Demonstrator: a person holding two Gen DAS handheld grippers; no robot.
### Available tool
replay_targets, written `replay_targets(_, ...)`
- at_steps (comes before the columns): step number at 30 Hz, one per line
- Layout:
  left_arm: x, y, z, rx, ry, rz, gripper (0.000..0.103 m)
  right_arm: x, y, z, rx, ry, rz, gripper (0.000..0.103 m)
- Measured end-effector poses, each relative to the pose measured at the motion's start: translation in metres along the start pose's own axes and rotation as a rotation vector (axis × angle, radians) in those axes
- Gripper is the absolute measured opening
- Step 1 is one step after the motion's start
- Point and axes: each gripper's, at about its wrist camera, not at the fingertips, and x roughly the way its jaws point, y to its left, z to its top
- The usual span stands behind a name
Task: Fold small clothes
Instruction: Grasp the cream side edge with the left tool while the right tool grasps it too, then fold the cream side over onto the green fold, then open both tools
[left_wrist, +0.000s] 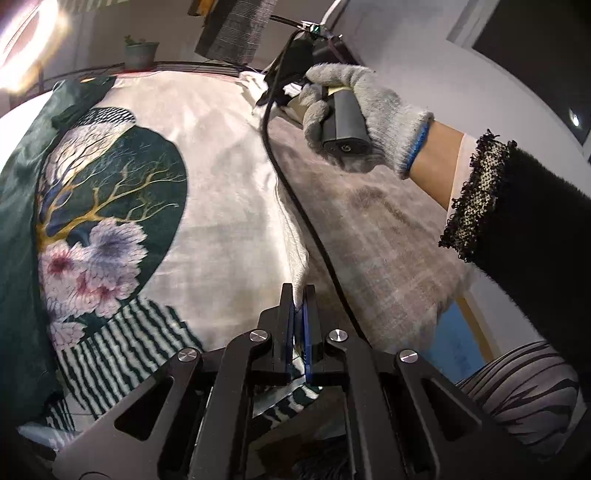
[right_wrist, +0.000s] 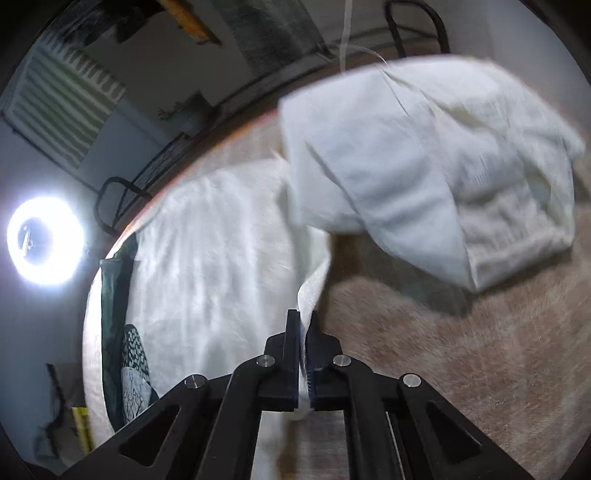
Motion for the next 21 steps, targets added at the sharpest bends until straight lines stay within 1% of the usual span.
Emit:
replay_targets(4, -0.014, 0.012, -0.002, -0.031, -0.024, -0.007, 0.002, -0.018, 0.038, 0.009, -0.1, -0.073, -0.025, 0.0)
replay_targets(6, -0.022, 0.019, -0.003, -0.055, -0.04, -0.008, 0.002, -0.024, 0.061, 0.011, -0.141, -0.096, -0.011, 0.0)
replay_targets(9, -0.036, 0.035, -0.004, -0.111, -0.06, -0.005, 0.002, -0.023, 0.093, 0.01, -0.205, -0.107, 0.0, 0.0)
replay_targets(11, -0.045, 0.048, -0.006, -0.151, -0.069, -0.005, 0.002, -0.018, 0.12, 0.008, -0.261, -0.104, 0.001, 0.0)
replay_targets(17, -0.07, 0.088, -0.016, -0.257, -0.099, 0.034, 0.002, 0.011, 0.197, -0.009, -0.423, -0.072, -0.021, 0.0)
replay_targets(21, -0.077, 0.104, -0.024, -0.294, -0.097, 0.062, 0.002, 0.038, 0.239, -0.025, -0.508, -0.039, -0.02, 0.0)
